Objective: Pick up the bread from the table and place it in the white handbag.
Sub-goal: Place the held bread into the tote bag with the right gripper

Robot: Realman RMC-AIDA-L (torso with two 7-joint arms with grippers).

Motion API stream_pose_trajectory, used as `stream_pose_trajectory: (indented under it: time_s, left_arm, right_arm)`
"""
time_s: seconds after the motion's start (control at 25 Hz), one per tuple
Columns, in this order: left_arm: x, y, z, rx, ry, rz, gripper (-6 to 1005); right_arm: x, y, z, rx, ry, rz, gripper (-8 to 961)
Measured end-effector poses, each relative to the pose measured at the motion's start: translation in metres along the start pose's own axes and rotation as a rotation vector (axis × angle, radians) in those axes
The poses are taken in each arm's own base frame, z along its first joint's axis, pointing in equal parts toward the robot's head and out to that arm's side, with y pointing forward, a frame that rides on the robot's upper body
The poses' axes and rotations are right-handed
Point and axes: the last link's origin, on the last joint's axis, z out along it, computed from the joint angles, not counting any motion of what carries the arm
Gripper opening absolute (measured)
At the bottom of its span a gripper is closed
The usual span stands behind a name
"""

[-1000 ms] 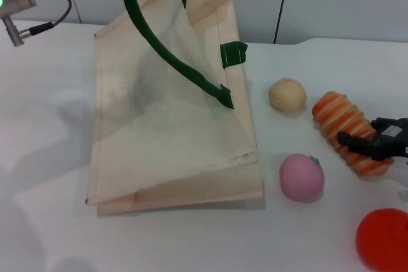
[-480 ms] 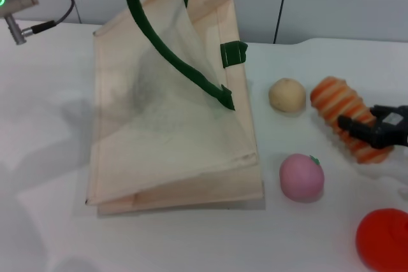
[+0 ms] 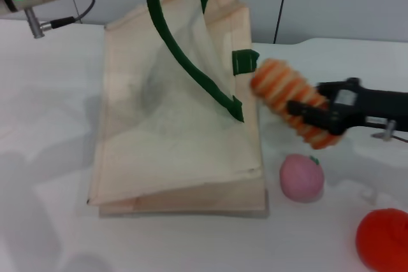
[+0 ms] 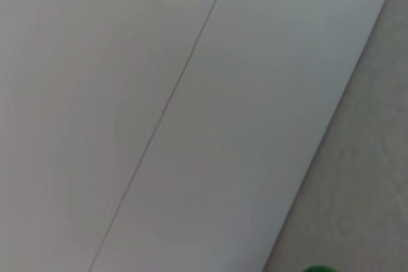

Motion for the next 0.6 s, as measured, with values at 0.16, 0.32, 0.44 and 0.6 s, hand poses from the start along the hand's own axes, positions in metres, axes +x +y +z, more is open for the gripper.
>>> stream_pose_trajectory:
  time_s: [0.16, 0.32, 0.44, 0.6]
  left_arm:
    - [0.001, 0.005, 0.012, -0.029, -0.024, -0.001, 81]
    - [0.001, 0.007, 0.020, -0.045, -0.040, 0.002, 84]
    - [0.000, 0.009, 0.024, -0.054, -0.044, -0.001, 86]
    - [-0.001, 0.010, 0.027, -0.060, -0.045, 0.000, 88]
  right_arm:
    - [-0.016, 0.006, 0.019, -0.082, 0.014, -0.031, 350]
    - [-0.028, 0.006, 0.032, -0.099, 0.023, -0.047, 327]
    - [-0.036, 0.006, 0.047, -0.097, 0.030, -0.044, 307]
    - [-0.039, 0.004, 0.065, -0.063, 0.052, -0.030, 278]
